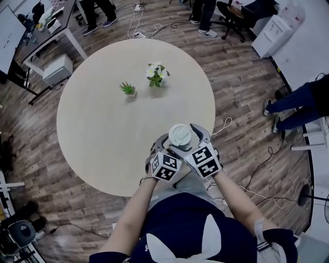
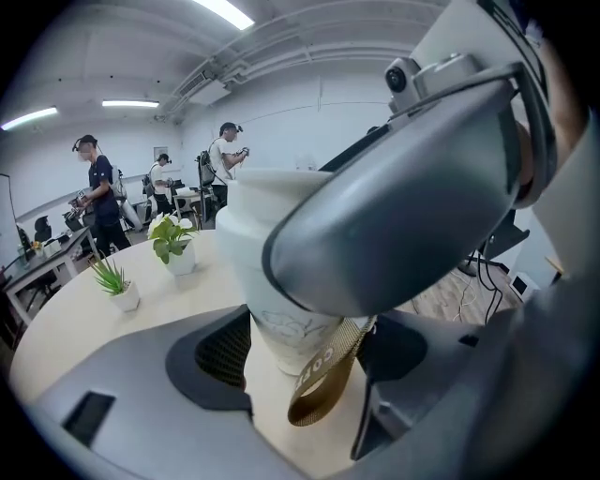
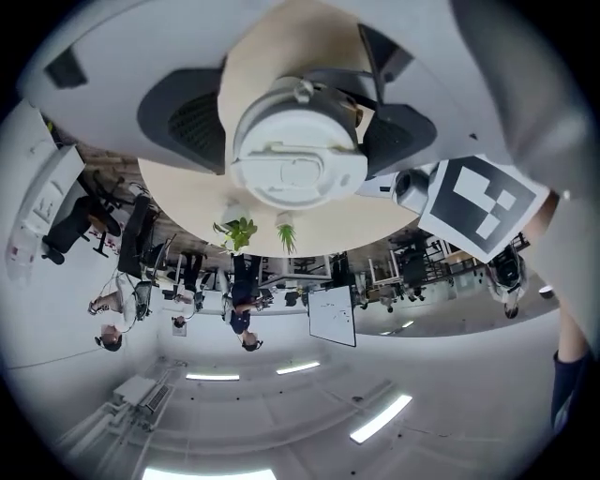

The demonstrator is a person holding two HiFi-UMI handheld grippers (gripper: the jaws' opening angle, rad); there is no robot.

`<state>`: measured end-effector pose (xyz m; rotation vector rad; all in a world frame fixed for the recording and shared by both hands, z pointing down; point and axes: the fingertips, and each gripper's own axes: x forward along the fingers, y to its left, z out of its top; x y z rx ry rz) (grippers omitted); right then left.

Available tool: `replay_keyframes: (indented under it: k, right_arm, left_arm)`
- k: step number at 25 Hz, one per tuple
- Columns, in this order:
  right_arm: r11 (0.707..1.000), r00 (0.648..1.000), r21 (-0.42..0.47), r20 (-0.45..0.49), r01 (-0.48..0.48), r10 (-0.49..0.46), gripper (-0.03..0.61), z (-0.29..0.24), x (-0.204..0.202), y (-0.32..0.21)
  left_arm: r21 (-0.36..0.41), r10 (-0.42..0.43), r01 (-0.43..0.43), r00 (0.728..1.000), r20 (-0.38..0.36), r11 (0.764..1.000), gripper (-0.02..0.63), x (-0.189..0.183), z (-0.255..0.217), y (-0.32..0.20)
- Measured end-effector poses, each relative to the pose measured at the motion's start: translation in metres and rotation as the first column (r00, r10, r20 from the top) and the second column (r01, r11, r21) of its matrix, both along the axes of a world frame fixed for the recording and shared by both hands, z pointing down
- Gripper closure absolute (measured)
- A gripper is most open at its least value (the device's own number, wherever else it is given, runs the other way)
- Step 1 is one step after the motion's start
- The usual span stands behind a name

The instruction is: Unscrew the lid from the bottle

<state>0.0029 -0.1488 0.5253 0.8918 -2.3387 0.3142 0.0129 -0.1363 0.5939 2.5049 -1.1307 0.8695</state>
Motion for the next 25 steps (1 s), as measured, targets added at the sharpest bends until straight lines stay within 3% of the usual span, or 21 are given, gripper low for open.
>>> replay_keyframes:
  k: [6,12,19,25]
  right_arm:
    - [0.999,0.999,0.008,-0.020,0.046,-0.046,0.152,0.004,-0.002,0.003]
    - [0.974,0.971,-0.013,-0.075,0.225,-0.226,0.161,0.007,-0.003,0.005]
    - [0.903,0.894,-0.066,-0.128,0.424,-0.429,0.161,0.008,-0.001,0.009]
    - [0.813,0.786,-0.131,-0.207,0.567,-0.582,0.163,0.013,0.002,0.012]
  left_arm:
    - [-0.001,0.002,-0.002,1.000,0.001,1.000,0.281,0.000,0.002,0.000]
    - [-0.001,0.008,-0.008,1.000,-0.001,1.000,0.281,0.000,0.003,0.000]
    - [-0.001,0.011,-0.011,1.000,-0.005,1.000,0.281,0.001,0.001,0.001]
    - [0.000,0.012,-0.012,1.000,-0.006,1.000,0.281,0.001,0.004,0.001]
